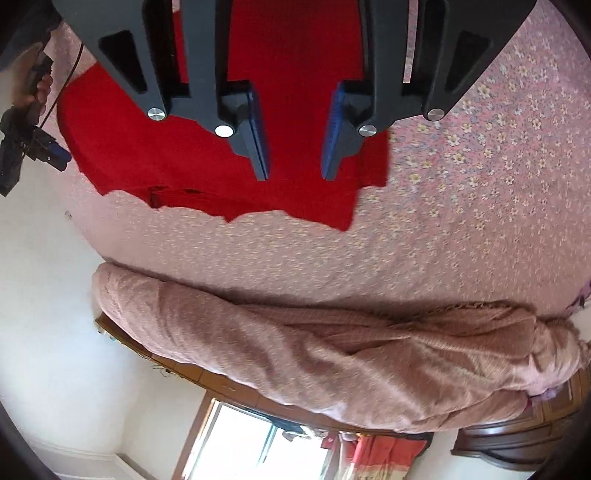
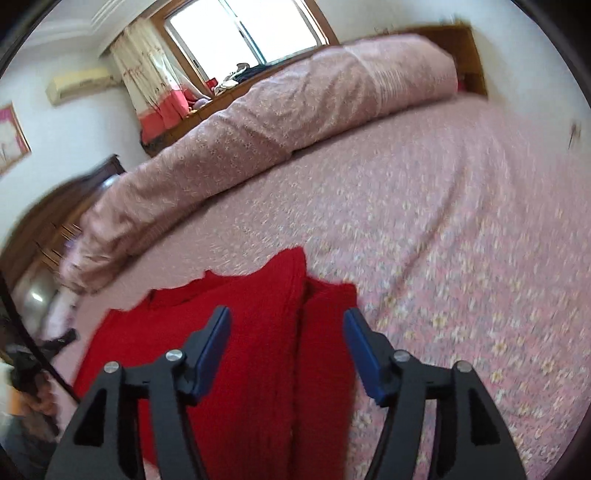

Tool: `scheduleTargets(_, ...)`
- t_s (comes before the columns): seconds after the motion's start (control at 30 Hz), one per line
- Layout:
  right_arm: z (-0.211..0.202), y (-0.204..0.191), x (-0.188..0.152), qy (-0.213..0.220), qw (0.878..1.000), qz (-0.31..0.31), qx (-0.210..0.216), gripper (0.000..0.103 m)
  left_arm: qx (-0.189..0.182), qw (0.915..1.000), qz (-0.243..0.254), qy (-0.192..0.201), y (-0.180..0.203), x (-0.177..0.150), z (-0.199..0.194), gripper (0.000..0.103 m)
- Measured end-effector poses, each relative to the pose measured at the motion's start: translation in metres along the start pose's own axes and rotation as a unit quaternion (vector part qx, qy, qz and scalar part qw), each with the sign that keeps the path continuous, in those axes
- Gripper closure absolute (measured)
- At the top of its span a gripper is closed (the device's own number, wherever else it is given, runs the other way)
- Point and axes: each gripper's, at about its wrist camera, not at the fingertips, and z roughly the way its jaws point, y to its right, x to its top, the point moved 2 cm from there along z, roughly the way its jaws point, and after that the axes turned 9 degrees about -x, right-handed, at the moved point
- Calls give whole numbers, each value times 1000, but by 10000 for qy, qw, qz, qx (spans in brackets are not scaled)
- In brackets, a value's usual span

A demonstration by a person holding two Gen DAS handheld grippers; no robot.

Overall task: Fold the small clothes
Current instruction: 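Move the left tool over the red cardigan's side edge and close on it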

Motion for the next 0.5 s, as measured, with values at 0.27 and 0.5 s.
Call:
scheduleTargets(0.27,-3,24,-28,-840,9941,217,646,17,-179,9969,649,-397,68,-15,12,80)
scheduleTargets(0.5,10,19,-51,-1706,9757,123,1373,12,-311,9898,1174,-742,111,-36,34,80)
